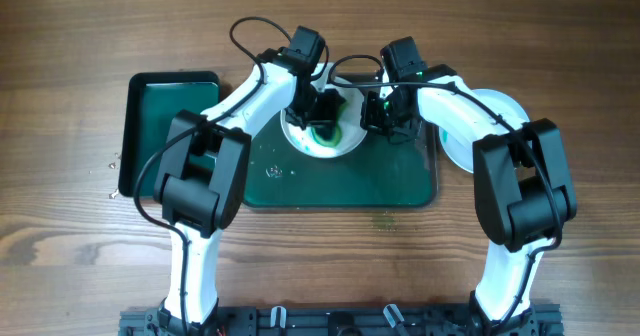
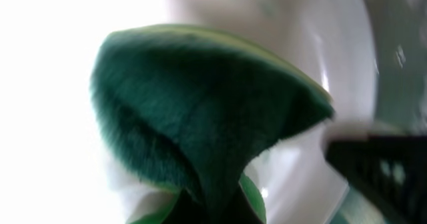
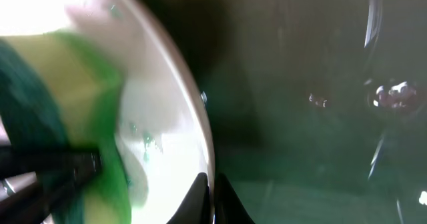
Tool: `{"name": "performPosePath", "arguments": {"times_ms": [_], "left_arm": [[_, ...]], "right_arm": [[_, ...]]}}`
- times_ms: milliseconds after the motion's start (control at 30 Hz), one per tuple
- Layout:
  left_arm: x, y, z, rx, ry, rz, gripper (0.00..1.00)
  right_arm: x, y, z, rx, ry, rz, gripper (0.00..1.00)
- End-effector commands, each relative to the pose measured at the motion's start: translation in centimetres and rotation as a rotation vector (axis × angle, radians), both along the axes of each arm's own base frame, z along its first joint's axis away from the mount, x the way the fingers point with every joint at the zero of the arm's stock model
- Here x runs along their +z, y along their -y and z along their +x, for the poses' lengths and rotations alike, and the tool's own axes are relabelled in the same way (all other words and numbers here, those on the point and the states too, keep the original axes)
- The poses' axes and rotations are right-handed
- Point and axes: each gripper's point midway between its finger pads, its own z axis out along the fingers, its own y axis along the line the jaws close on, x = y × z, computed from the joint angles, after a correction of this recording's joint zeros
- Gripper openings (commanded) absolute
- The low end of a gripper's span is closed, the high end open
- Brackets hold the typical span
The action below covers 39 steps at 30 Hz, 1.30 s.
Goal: Clean dirty plates on tray and stack at the side
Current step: 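Scrub the centered plate with the sponge in the left gripper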
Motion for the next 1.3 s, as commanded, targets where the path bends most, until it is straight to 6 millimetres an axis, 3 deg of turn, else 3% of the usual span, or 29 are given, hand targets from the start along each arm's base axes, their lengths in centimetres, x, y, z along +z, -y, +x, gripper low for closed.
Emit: {"name": "performPosePath", "arguments": {"times_ms": [0, 133, 233, 300, 400, 467, 533, 633, 800, 1000, 1100, 1167, 1267], "left_arm": [[-1.8, -7.6, 3.8, 0.380, 0.163, 0.401, 0.04], [-0.7, -12.4, 3.6, 0.610, 0.234, 0.616, 0.04], [-0.8, -13.7, 1.6, 0.650, 0.172, 0.686, 0.04], [-1.4, -13.2, -0.7, 0.619, 0.067, 0.686, 0.04], [-2.3, -10.8, -2.5, 0.463, -0.061, 0.587, 0.04], [-2.8, -7.0, -4.2, 0.241, -0.176, 0.396, 0.04], [-2.2, -3.0, -6.0, 0.031, -0.256, 0.167, 0.04], [-0.7, 0.4, -7.4, -0.144, -0.287, -0.062, 0.04], [-0.5, 1.4, -5.7, -0.161, -0.207, -0.115, 0.04], [-0.4, 2.6, -1.1, -0.147, -0.006, -0.136, 0.04], [-1.0, 0.9, 1.9, -0.039, 0.098, -0.012, 0.04], [-1.4, -2.2, 4.2, 0.116, 0.180, 0.163, 0.04], [-1.3, -6.2, 5.8, 0.278, 0.255, 0.349, 0.04]], "right_arm": [[-1.4, 0.3, -0.7, 0.006, -0.036, -0.021, 0.04], [-1.4, 0.3, -0.7, 0.005, -0.036, -0.023, 0.04], [-1.5, 0.3, -0.8, 0.005, -0.036, -0.023, 0.04], [-1.5, 0.3, -0.8, 0.005, -0.036, -0.023, 0.04], [-1.4, 0.3, -0.7, 0.005, -0.034, -0.022, 0.04], [-1.4, 0.3, -0.7, 0.005, -0.035, -0.021, 0.04], [-1.4, 0.2, -0.7, 0.006, -0.035, -0.019, 0.04], [-1.4, 0.2, -0.7, 0.006, -0.036, -0.019, 0.04], [-1.4, 0.2, -0.8, 0.006, -0.037, -0.020, 0.04], [-1.4, 0.2, -0.8, 0.006, -0.037, -0.020, 0.04], [-1.4, 0.2, -0.8, 0.007, -0.037, -0.020, 0.04], [-1.4, 0.2, -0.8, 0.008, -0.037, -0.020, 0.04], [-1.4, 0.2, -0.8, 0.008, -0.035, -0.020, 0.04]]}}
